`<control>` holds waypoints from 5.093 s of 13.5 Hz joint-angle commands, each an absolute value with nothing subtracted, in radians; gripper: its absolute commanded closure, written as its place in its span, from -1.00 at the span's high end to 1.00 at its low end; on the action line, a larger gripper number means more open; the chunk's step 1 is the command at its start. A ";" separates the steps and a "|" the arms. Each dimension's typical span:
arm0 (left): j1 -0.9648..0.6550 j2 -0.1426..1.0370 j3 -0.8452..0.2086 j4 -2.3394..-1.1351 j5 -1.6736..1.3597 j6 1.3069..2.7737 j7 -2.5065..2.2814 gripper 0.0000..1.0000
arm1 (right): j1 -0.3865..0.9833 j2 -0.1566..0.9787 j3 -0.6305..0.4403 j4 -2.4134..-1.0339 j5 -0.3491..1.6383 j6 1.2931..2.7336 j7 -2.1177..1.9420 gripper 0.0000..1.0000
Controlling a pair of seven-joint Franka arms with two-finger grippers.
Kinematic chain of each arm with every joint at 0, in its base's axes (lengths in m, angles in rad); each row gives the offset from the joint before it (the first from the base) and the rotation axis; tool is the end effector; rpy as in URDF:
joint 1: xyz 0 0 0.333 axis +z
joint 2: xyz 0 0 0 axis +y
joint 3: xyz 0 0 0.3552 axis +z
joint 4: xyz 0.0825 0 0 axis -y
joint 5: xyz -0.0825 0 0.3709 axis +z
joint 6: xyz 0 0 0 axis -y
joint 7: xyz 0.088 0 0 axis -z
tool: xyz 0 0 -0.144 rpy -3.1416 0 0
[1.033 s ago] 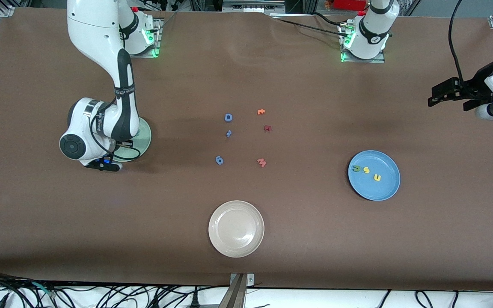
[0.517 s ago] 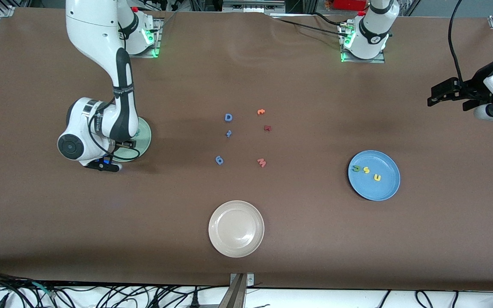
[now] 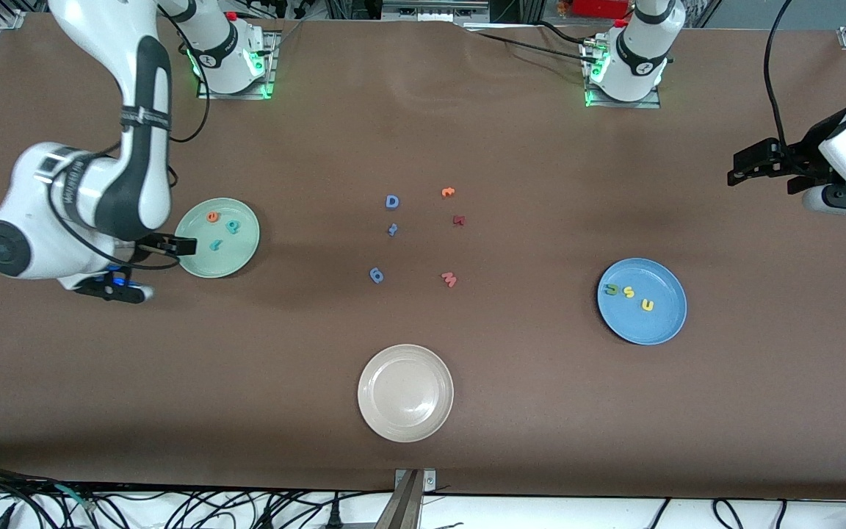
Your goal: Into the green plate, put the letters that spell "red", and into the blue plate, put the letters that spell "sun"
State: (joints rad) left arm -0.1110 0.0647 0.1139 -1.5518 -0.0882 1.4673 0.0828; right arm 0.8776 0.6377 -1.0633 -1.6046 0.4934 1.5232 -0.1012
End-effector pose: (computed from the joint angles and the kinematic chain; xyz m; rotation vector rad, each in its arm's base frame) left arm 0.5451 -0.0139 0.5928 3.0439 -0.1251 -0.2215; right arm 0.6073 0.0559 0.3771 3.0604 -0.2747 -0.5894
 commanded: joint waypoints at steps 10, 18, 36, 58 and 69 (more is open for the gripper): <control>-0.112 0.081 0.117 -1.525 -0.100 1.456 0.103 1.00 | 0.884 0.617 -1.212 -1.367 0.603 1.316 -0.120 0.99; -0.112 0.080 0.117 -1.525 -0.100 1.454 0.103 1.00 | 0.842 0.620 -1.168 -1.326 0.606 1.318 -0.106 0.99; -0.087 0.080 0.124 -1.529 -0.114 1.451 0.095 1.00 | 0.108 0.445 -0.132 -1.143 0.104 1.305 0.040 0.98; -0.054 0.080 0.120 -1.526 -0.114 1.451 0.097 1.00 | 0.008 0.232 -0.037 -1.505 0.000 1.654 0.022 0.99; -0.055 0.081 0.120 -1.526 -0.112 1.450 0.100 1.00 | 0.011 0.192 -0.035 -1.460 0.005 1.574 0.017 0.99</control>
State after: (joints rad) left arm -0.0641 0.0717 0.1246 -1.5516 -0.0890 1.4674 0.0835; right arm 0.0154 0.2211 -0.0411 -1.4383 0.0075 1.5886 0.0274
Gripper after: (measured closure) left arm 0.000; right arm 0.000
